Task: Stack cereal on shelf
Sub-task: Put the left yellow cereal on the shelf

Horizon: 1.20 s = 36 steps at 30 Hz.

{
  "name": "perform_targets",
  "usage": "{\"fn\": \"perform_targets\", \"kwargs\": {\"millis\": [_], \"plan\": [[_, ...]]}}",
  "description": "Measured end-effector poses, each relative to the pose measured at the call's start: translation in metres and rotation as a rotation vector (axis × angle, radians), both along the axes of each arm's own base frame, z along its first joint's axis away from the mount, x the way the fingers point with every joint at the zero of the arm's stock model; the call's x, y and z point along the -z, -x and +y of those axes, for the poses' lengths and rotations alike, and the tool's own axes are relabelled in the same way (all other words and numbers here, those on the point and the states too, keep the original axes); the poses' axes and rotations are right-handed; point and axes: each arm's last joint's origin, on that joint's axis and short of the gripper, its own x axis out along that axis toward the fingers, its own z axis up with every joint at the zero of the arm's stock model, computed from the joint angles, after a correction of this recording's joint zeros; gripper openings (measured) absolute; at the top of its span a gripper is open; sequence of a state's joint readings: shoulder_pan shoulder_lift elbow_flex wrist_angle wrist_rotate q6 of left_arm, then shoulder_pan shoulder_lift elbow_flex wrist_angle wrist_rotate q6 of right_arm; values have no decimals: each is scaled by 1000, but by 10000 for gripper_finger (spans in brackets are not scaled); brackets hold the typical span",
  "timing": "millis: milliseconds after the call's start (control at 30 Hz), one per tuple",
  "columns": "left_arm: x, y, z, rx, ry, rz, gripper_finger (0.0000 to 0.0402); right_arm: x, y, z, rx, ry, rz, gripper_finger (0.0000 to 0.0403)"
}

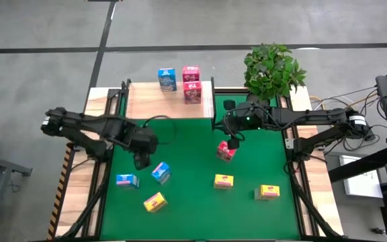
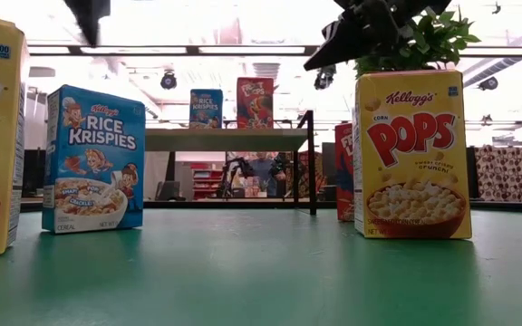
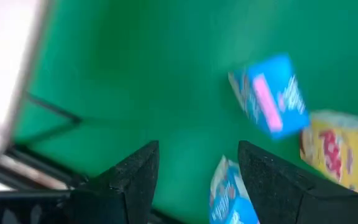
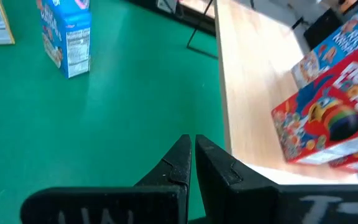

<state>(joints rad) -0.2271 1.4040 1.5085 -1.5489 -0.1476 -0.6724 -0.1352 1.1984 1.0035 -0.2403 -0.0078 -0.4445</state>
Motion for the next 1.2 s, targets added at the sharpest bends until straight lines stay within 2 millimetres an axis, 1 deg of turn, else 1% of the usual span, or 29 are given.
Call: {"fn": "perform_targets", "kwargs": {"millis": [133, 200, 233, 333, 433, 533, 667, 800, 900, 1033, 1133, 1200], "plan": [[25, 14, -13, -17, 125, 88, 201, -1, -1, 0, -11, 20, -11, 13], [33, 17, -21, -6, 177, 89, 201, -1, -1, 0, -19, 35, -11, 13], [36, 16, -25, -6, 196, 62, 201, -1, -1, 0, -22, 41, -10, 13], [42, 4, -37, -14, 291, -49, 201, -2, -1, 0, -26, 52, -21, 13], [39, -7, -44, -42, 404, -147, 201, -4, -2, 0, -34, 68, -34, 13], [36, -12, -49, -144, 443, -158, 205, -5, -2, 0, -45, 91, -41, 13], [42, -13, -64, -258, 447, -125, 222, -6, -3, -1, -54, 113, -57, 13], [50, -13, -85, -301, 454, -73, 241, -9, -4, -1, -60, 132, -83, 13], [55, -17, -100, -271, 439, -44, 250, -11, -5, -1, -59, 136, -106, 13], [62, -21, -120, -189, 387, 20, 251, -13, -6, -1, -58, 141, -131, 13], [63, -24, -131, -135, 346, 64, 252, -15, -7, -1, -52, 134, -153, 13], [64, -29, -138, -112, 320, 63, 252, -15, -7, -1, -45, 119, -158, 13]]}}
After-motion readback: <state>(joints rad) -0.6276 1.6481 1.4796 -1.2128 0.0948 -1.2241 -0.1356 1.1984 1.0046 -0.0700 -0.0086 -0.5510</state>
